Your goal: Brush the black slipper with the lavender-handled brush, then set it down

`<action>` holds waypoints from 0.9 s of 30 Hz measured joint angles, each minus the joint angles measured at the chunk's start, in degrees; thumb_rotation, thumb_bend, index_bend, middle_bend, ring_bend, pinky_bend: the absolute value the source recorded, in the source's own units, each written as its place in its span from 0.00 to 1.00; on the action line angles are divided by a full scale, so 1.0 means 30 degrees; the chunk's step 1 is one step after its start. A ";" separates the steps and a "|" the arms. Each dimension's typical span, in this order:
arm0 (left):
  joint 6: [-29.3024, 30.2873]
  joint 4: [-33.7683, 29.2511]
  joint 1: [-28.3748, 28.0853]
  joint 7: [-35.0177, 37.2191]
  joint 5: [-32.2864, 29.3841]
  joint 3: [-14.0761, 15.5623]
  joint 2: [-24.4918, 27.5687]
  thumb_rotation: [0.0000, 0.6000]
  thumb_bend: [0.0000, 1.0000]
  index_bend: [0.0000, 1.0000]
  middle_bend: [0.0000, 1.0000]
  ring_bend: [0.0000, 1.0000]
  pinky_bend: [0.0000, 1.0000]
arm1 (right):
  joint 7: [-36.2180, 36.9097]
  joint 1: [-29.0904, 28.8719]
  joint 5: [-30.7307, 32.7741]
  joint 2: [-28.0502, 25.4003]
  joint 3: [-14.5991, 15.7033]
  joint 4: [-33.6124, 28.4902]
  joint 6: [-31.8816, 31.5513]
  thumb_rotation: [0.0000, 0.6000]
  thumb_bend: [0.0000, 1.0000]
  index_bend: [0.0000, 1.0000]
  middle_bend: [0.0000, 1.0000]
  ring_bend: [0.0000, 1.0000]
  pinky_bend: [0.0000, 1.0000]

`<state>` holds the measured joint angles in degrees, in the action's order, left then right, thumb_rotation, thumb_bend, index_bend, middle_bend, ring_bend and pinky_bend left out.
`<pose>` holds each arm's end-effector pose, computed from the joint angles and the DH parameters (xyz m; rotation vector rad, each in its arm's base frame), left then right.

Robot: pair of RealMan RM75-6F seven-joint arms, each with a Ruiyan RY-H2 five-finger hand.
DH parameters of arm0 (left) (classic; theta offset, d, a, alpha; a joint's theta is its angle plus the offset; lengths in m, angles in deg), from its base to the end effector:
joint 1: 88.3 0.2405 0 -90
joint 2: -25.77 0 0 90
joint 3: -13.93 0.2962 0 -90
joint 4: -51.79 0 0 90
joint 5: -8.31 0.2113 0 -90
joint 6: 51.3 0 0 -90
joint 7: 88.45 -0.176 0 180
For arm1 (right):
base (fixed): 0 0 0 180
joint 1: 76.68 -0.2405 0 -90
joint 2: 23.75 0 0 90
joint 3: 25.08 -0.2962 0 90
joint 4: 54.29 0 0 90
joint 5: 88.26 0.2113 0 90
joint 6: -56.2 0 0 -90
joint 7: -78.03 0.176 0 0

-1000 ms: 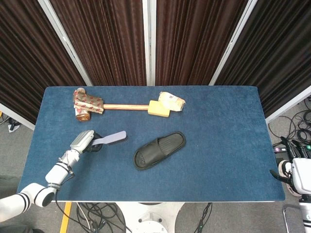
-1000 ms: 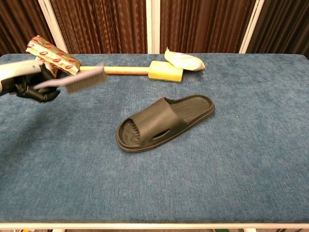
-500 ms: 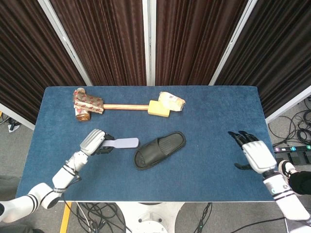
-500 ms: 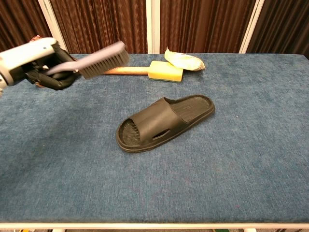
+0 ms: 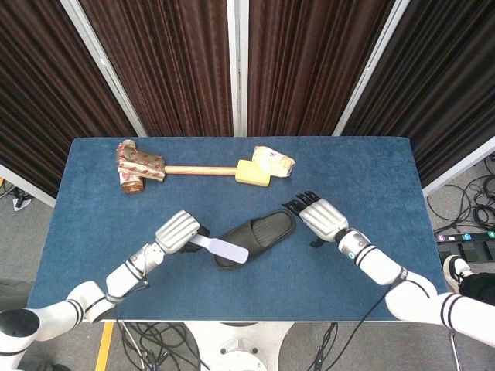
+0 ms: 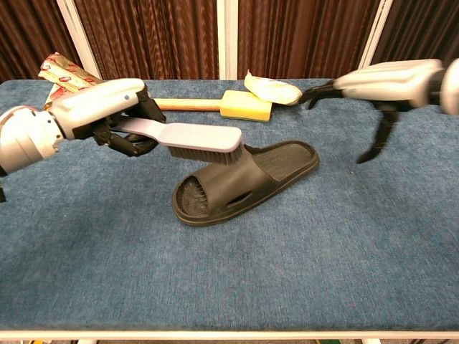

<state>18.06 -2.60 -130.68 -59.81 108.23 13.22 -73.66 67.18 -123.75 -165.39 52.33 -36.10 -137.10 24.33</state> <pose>-0.1750 0.3833 -0.0638 -2.0809 -0.9468 -1.4068 -0.1787 -0.4224 0.0058 2.2197 -0.7823 0.6509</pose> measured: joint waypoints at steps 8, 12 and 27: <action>-0.0787 0.0975 -0.0714 -0.0801 0.0033 0.0230 -0.0652 1.00 0.86 1.00 1.00 1.00 1.00 | -0.2271 -0.2485 0.2183 0.3121 0.0379 0.3079 0.1657 1.00 0.00 0.00 0.10 0.00 0.03; -0.1451 0.1321 -0.1044 -0.0703 -0.0443 0.0175 -0.0986 1.00 0.87 1.00 1.00 1.00 1.00 | -0.2703 -0.2861 0.2805 0.4123 0.0752 0.3994 0.1601 1.00 0.00 0.02 0.15 0.00 0.03; -0.3223 0.3023 -0.1491 -0.0184 -0.2057 -0.0016 -0.2520 1.00 0.86 1.00 1.00 1.00 1.00 | -0.2518 -0.3114 0.3190 0.5837 0.1522 0.5651 0.0402 1.00 0.16 0.42 0.38 0.21 0.22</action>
<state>8.40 6.47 -135.16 -60.36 102.06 13.17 -81.22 59.63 -133.09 -155.82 69.84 -31.54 -120.15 25.54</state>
